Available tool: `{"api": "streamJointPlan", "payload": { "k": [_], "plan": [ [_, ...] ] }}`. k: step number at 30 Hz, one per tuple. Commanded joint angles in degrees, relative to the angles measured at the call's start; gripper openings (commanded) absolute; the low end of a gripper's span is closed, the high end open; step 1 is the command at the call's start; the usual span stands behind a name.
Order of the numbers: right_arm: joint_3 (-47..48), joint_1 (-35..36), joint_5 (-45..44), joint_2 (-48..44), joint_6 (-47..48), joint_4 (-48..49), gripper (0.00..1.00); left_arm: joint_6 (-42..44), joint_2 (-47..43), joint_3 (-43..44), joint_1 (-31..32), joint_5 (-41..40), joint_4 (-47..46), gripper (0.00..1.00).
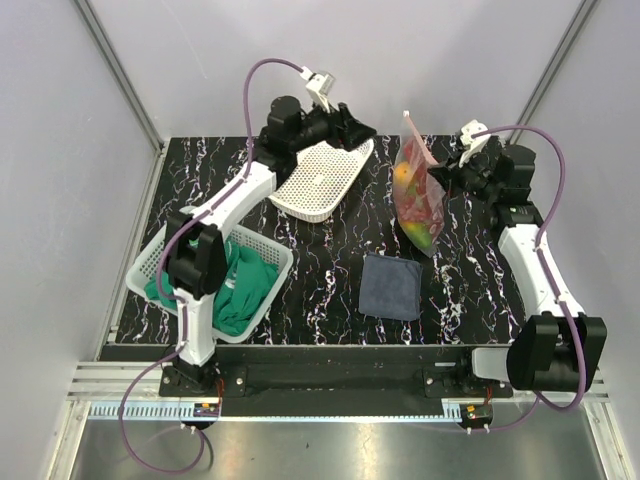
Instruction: Open the zip-top bag and remove the fake food
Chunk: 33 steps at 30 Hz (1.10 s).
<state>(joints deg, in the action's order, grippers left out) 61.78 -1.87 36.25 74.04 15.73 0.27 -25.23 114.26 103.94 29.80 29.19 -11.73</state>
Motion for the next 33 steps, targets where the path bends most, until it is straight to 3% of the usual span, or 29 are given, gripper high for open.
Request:
{"api": "streamJointPlan", "payload": {
  "k": [1,6,12,16,23,27,33],
  "plan": [
    [3.61,-2.61,18.23,1.46,3.79,-3.51,0.0,3.35,6.41,3.99,-2.64,20.54,-11.89,0.76],
    [4.4,-2.79,20.7,1.81,4.4,-5.28,0.0,3.45,10.98,6.09,-2.73,22.57,-18.49,0.79],
    [6.51,-2.79,21.76,1.63,5.63,-9.32,0.0,-10.96,24.07,19.53,-2.82,28.82,-34.05,0.79],
    [7.12,-2.79,22.46,1.81,6.07,-10.64,0.0,-14.58,26.71,20.33,-2.91,27.5,-41.26,0.8],
    [7.92,-2.79,24.39,2.86,6.78,-12.93,0.0,-12.91,29.0,22.09,-4.4,27.32,-39.25,0.84],
    [8.62,-2.79,25.89,2.86,6.42,-13.8,0.0,-14.4,33.65,29.02,-4.58,29.44,-37.14,0.85],
    [8.8,-2.79,26.5,2.16,6.51,-14.69,0.0,-14.84,35.07,28.95,-4.14,30.31,-38.36,0.86]
  ]
}}
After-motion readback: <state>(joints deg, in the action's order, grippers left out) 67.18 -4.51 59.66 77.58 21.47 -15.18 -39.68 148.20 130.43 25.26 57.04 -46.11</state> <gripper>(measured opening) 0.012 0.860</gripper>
